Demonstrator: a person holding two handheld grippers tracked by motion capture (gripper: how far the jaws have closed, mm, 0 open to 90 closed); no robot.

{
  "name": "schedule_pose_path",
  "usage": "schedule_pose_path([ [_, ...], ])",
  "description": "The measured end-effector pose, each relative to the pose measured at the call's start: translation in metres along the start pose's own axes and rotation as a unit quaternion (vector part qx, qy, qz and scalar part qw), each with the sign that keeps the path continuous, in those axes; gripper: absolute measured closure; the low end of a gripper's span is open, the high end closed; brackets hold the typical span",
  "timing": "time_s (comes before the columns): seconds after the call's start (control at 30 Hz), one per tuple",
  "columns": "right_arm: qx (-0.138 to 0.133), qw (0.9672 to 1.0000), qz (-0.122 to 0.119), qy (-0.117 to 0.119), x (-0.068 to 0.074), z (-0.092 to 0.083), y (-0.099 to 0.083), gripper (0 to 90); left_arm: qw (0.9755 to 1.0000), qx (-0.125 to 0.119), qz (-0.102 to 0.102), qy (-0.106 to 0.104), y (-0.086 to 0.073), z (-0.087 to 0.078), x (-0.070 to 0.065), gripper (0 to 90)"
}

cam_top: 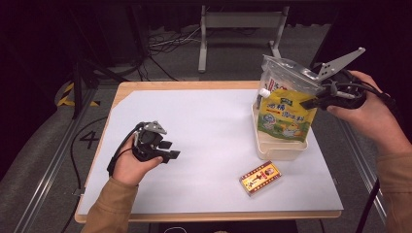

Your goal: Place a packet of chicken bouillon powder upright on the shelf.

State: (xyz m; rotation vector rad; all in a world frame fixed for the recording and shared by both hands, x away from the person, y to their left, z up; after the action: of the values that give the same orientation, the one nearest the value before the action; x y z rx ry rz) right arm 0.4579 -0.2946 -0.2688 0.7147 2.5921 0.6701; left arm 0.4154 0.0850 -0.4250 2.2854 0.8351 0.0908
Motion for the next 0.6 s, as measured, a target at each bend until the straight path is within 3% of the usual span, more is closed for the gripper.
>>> schedule_pose_path([
  [0.6,0.017,0.9998,-0.001,0.005,-0.002,0.024,-0.011,88.0,1.0000,0.007,0.005,-0.003,0.000,0.005,-0.003,51.2],
])
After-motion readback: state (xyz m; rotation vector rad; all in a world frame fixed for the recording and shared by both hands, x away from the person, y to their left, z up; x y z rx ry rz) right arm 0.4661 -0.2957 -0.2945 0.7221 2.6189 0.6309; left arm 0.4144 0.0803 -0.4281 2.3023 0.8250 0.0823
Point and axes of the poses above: each handheld gripper's, and its own axes: z roughly forward along the jaws, y roughly out of its top, x roughly to its left, the point moved 10 cm from there along z, roughly forward along the jaws, and after that the axes turned 2 degrees about -y, right-handed, at the moved point
